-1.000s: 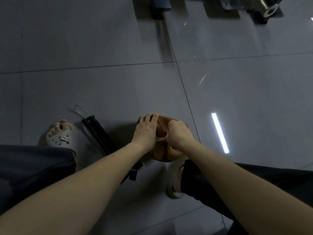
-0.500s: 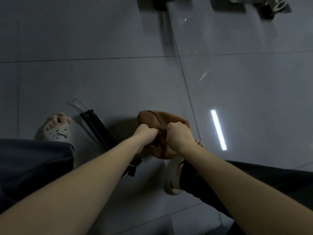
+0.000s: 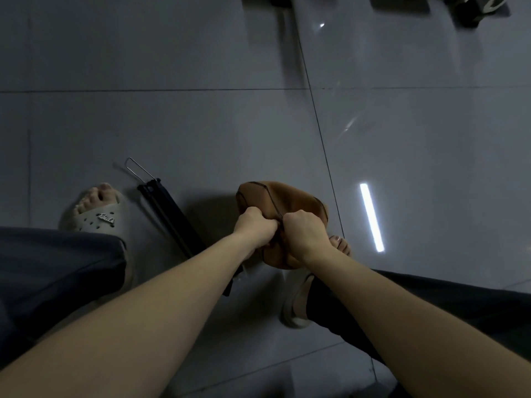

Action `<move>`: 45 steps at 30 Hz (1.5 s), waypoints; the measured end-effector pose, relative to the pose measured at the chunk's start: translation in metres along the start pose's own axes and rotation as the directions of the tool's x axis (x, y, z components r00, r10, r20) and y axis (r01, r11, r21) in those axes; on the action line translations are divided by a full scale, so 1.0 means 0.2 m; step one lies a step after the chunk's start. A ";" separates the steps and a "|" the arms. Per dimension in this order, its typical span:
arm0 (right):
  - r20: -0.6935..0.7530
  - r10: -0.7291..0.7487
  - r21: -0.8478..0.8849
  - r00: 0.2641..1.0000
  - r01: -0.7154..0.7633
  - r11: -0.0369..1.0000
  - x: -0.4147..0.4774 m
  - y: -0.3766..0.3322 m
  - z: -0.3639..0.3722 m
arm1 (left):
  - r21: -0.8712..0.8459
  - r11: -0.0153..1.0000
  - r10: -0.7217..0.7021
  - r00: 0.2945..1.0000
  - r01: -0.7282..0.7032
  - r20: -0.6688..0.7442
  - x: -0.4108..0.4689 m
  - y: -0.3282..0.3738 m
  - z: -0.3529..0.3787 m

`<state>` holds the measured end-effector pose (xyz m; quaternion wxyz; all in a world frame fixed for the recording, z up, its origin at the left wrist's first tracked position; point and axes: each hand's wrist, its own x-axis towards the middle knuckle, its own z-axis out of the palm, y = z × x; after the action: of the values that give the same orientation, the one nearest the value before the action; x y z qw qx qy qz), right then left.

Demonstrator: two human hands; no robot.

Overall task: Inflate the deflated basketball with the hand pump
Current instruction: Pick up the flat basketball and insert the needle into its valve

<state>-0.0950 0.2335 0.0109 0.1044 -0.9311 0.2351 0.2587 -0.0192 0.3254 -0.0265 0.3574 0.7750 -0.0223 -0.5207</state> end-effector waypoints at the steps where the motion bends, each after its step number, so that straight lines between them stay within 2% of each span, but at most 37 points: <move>1: 0.005 -0.001 -0.006 1.000 0.002 1.000 0.00 0.00 0.00 | 0.002 1.000 0.003 1.000 -0.003 0.004 0.00 0.00 0.00; 3: -0.007 0.022 0.011 1.000 -0.022 1.000 0.02 0.00 0.01 | 0.011 1.000 0.006 1.000 -0.006 0.012 0.00 0.00 0.00; 7: -0.010 0.125 0.155 0.992 -0.122 0.980 0.05 0.00 0.03 | 0.025 1.000 -0.009 0.999 0.008 0.040 0.01 -0.02 0.01; 9: 0.000 0.126 0.174 0.992 -0.124 0.977 0.06 -0.01 0.04 | 0.026 0.999 -0.020 0.999 0.019 0.042 0.01 -0.03 0.01; 16: 0.064 -0.077 -0.020 0.995 0.079 0.997 0.06 -0.01 0.08 | 0.044 0.999 -0.027 0.999 0.025 0.036 0.01 -0.05 0.02; 21: 0.084 -0.129 -0.026 0.988 0.132 0.991 0.08 0.00 0.09 | 0.037 0.999 -0.028 0.999 0.026 0.043 0.01 -0.05 0.01; 29: 0.149 -0.061 0.092 0.987 0.047 0.995 0.16 0.06 0.11 | 0.009 1.000 -0.026 0.997 0.025 0.068 0.01 -0.05 0.01; 33: 0.200 0.021 0.309 0.980 -0.083 0.947 0.18 0.15 0.09 | -0.014 1.000 -0.017 0.996 0.018 0.082 0.01 -0.05 -0.01; 36: 0.148 0.017 0.418 0.989 -0.078 0.905 0.13 0.19 0.10 | -0.022 0.999 -0.025 0.996 0.027 0.081 0.00 -0.05 -0.03; 41: 0.092 0.031 0.448 0.995 -0.069 0.891 0.09 0.18 0.13 | -0.094 0.993 -0.059 0.991 0.071 0.123 0.00 -0.08 -0.04; 45: 0.102 0.058 0.380 0.993 -0.093 0.920 0.12 0.14 0.11 | -0.116 0.991 -0.060 0.993 0.072 0.104 0.01 -0.07 -0.04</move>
<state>-0.0996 0.2077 -0.0232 0.2852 -0.8704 0.3119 0.2524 -0.0172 0.3393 -0.0355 0.3842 0.7253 0.0164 -0.5710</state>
